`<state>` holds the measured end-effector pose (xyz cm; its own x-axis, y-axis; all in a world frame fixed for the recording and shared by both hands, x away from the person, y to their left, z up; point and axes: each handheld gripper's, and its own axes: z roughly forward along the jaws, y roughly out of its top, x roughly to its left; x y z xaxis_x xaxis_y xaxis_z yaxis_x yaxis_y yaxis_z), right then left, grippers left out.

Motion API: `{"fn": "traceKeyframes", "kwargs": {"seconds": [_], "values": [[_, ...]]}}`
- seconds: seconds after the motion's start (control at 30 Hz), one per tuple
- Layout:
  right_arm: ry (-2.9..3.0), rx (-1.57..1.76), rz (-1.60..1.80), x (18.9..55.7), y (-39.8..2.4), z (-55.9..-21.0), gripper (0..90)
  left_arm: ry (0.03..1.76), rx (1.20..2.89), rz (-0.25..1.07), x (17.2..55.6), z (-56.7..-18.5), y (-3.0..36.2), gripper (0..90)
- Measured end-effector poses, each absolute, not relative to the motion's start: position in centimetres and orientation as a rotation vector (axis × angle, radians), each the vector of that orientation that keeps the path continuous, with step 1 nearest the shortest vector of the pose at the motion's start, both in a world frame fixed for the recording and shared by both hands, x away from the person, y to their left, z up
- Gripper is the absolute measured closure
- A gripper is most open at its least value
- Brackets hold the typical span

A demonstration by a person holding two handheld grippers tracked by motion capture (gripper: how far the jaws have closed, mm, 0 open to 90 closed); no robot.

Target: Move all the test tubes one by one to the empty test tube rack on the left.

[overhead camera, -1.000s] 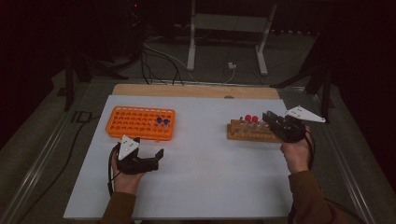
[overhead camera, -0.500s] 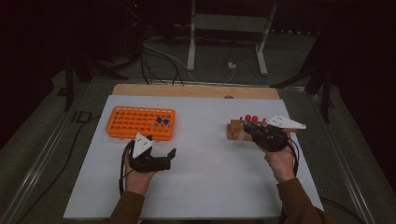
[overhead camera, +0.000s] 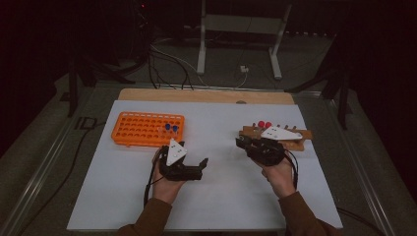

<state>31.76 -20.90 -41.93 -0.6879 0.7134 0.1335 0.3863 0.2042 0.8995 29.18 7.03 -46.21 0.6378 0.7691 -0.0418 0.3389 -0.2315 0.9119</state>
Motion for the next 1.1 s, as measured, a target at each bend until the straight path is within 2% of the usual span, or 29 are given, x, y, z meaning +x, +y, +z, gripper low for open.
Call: {"fn": "traceKeyframes", "kwargs": {"seconds": [0.37, 0.77, 0.87, 1.1], "values": [[2.249, 0.974, 1.502, 31.0, -17.9, -42.3, 76.4, 0.817, 1.854, 0.455, 29.4, -46.1, 3.6, 18.4], [2.281, 0.946, 1.508, 30.6, -16.6, -42.5, 76.4, 0.766, 1.85, 0.39, 29.3, -46.0, 3.4, 63.9], [2.283, 0.947, 1.51, 30.6, -16.5, -42.5, 76.4, 0.752, 1.854, 0.382, 29.2, -46.0, 3.4, 69.2], [2.294, 0.944, 1.508, 30.5, -16.4, -42.6, 76.4, 0.727, 1.865, 0.382, 29.1, -46.1, 3.3, 75.1]]}}
